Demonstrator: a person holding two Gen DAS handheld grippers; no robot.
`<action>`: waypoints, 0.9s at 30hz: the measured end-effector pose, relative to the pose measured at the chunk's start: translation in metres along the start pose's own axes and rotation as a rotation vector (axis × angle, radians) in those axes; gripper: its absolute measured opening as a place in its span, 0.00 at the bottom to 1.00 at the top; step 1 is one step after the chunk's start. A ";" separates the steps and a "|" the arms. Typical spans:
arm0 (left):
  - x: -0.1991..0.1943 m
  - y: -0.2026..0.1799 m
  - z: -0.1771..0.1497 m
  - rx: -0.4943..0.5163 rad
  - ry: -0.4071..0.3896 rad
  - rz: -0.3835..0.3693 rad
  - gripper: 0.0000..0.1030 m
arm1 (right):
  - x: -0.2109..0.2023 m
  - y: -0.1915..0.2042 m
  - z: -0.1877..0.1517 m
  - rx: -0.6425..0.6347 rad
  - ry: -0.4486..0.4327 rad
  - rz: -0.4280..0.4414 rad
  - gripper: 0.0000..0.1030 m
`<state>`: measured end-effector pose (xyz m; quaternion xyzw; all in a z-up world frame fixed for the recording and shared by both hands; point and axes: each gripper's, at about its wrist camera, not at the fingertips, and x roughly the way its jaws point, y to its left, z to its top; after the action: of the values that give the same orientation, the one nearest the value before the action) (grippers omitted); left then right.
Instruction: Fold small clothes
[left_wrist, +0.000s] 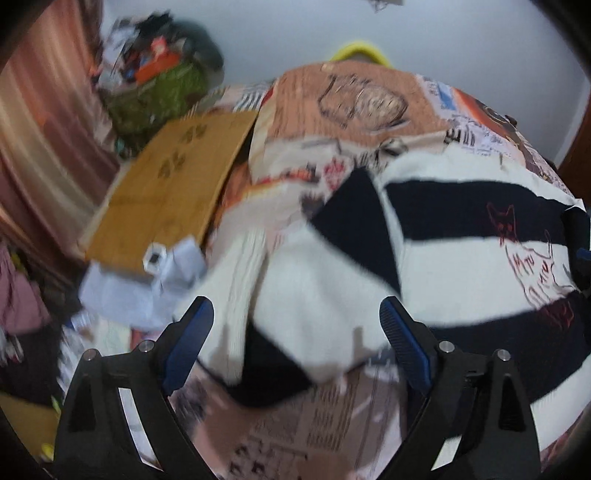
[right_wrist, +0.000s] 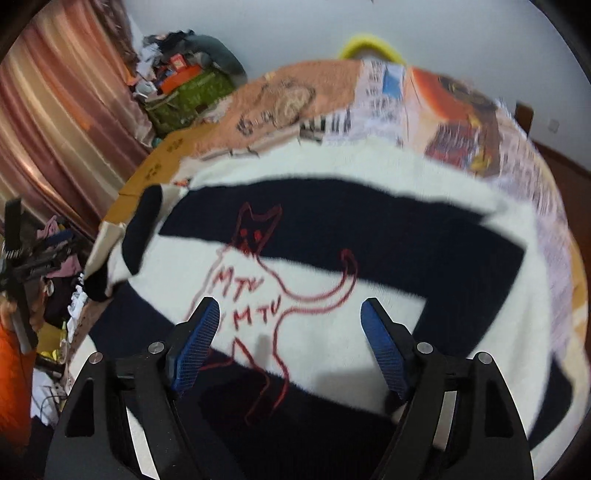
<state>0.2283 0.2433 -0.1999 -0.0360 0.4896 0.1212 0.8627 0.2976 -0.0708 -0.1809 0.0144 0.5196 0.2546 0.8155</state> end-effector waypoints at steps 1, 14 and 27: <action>0.003 0.004 -0.007 -0.024 0.014 -0.018 0.89 | 0.002 -0.002 -0.002 0.003 0.005 -0.019 0.74; 0.001 0.062 -0.069 -0.407 0.113 -0.206 0.89 | -0.055 -0.084 -0.033 0.155 -0.110 -0.243 0.73; 0.024 0.064 -0.023 -0.313 0.015 0.127 0.88 | -0.075 -0.151 -0.089 0.276 -0.081 -0.333 0.73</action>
<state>0.2053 0.3052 -0.2285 -0.1399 0.4726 0.2499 0.8334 0.2570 -0.2557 -0.2026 0.0501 0.5114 0.0419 0.8569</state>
